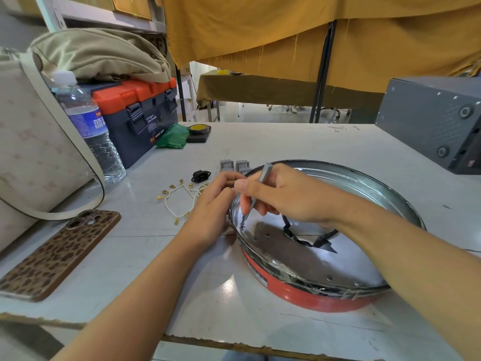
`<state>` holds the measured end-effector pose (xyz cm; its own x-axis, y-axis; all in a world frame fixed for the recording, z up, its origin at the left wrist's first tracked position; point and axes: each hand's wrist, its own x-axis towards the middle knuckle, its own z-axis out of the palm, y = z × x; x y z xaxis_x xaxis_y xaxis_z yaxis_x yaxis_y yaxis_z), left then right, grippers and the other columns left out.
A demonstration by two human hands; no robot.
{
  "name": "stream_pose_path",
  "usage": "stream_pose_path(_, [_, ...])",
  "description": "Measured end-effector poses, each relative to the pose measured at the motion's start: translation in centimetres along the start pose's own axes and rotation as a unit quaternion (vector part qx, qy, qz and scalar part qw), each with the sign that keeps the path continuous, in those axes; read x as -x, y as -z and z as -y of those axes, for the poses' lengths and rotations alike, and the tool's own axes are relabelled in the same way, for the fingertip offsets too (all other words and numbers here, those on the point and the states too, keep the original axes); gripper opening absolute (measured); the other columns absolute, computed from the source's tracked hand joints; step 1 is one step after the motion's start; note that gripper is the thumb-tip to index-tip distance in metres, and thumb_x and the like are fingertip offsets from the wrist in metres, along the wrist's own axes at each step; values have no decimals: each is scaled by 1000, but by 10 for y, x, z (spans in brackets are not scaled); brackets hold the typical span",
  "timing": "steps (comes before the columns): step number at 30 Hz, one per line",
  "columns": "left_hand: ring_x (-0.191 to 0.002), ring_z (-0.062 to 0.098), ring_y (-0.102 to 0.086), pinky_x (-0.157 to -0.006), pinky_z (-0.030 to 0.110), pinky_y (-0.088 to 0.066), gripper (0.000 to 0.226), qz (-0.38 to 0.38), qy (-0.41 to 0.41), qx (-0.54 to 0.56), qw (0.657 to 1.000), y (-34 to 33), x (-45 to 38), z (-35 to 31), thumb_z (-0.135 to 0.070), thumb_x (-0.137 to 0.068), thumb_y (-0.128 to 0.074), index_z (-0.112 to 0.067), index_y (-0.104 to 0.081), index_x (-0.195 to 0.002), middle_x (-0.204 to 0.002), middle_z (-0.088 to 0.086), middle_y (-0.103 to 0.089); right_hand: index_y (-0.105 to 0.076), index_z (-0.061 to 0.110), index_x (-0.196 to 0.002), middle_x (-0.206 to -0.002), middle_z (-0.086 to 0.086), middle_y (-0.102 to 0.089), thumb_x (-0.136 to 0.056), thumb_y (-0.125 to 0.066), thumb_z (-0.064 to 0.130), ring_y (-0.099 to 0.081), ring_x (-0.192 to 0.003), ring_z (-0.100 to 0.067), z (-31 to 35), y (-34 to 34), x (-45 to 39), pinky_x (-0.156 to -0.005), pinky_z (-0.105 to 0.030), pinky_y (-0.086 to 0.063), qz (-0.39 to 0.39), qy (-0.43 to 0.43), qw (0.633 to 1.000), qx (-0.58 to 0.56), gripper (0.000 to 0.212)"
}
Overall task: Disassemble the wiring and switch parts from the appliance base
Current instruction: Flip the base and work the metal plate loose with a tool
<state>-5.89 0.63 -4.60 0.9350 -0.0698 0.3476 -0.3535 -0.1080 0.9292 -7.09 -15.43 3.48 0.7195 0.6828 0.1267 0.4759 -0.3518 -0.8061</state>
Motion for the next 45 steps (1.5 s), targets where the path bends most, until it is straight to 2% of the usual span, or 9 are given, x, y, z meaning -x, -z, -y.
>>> stream_pose_path(6, [-92, 14, -63, -78, 26, -51, 24, -1, 6, -3, 1000, 1, -1, 0, -26, -86, -44, -21, -62, -102, -96, -1, -67, -65, 4, -85, -48, 2, -47, -100, -43, 27, -38, -42, -3, -4, -2, -1, -47, -11, -34, -8, -26, 1000, 16, 35])
stream_pose_path(12, [-99, 47, -56, -87, 63, -43, 29, -12, 35, 37, 999, -1, 2, -4, -22, -79, -48, -20, -63, -104, -103, 13, -65, -54, 6, -81, -46, 5, -53, -98, -49, 16, -42, -42, -2, -6, -2, -2, -46, -9, -36, -21, -40, 999, -17, 20])
stream_pose_path(16, [-99, 40, -60, -89, 59, -44, 28, -13, 35, 24, 999, -2, 3, -7, -29, -83, -48, -21, -62, -105, -102, 14, -66, -62, 7, -79, -56, -3, -57, -96, -53, 23, -46, -51, -11, -5, -1, -2, -52, -18, -40, -21, -25, 999, -32, 25])
stream_pose_path(27, [-73, -1, -62, -63, 10, -48, 23, -12, 11, -6, 1000, -4, 7, -19, -6, -94, -41, -6, -60, -106, -79, -13, -68, -61, 9, -84, -47, 3, -49, -99, -45, 32, -38, -37, -2, -6, -5, -4, -43, -10, -32, -38, -25, 999, 23, 32])
stream_pose_path(31, [-99, 13, -61, -89, 28, -47, 24, -7, 36, -113, 993, 1, 5, -26, -14, -95, -44, -20, -65, -105, -101, -3, -67, -61, 8, -86, -45, 5, -49, -100, -44, 24, -39, -38, -2, -5, -4, -5, -46, -10, -33, -30, -28, 999, 28, 27])
stream_pose_path(34, [-107, 9, -57, -98, 36, -44, 20, -26, 36, -163, 986, 4, 4, -32, -17, -92, -51, -23, -69, -100, -113, -4, -61, -61, 8, -85, -46, 7, -49, -100, -44, 21, -40, -42, -4, -4, -4, -5, -50, -13, -36, -24, -30, 999, 28, 26])
stream_pose_path(39, [-116, -4, -49, -101, 26, -37, 19, 84, -21, -228, 970, 16, 7, -49, -16, -88, -60, -27, -72, -96, -120, -23, -58, -58, 8, -83, -49, 7, -51, -99, -43, 16, -41, -44, -3, -4, -4, -5, -52, -15, -37, -19, -36, 999, 33, 23])
stream_pose_path(42, [-125, -7, -42, -108, 28, -33, 22, 169, -9, -245, 955, 22, 10, -51, -7, -90, -56, -16, -73, -101, -128, -19, -57, -57, 6, -85, -49, 7, -52, -97, -44, 14, -43, -43, 0, -4, -4, -5, -51, -11, -37, -18, -40, 998, 34, 19])
stream_pose_path(45, [-129, -6, -39, -112, 32, -31, 18, 154, 7, -234, 960, 22, 11, -48, -5, -91, -55, -2, -73, -96, -123, -13, -61, -54, 11, -79, -52, 6, -52, -94, -46, 14, -44, -44, 2, -3, -4, -4, -50, -10, -36, -15, -46, 998, 30, 17])
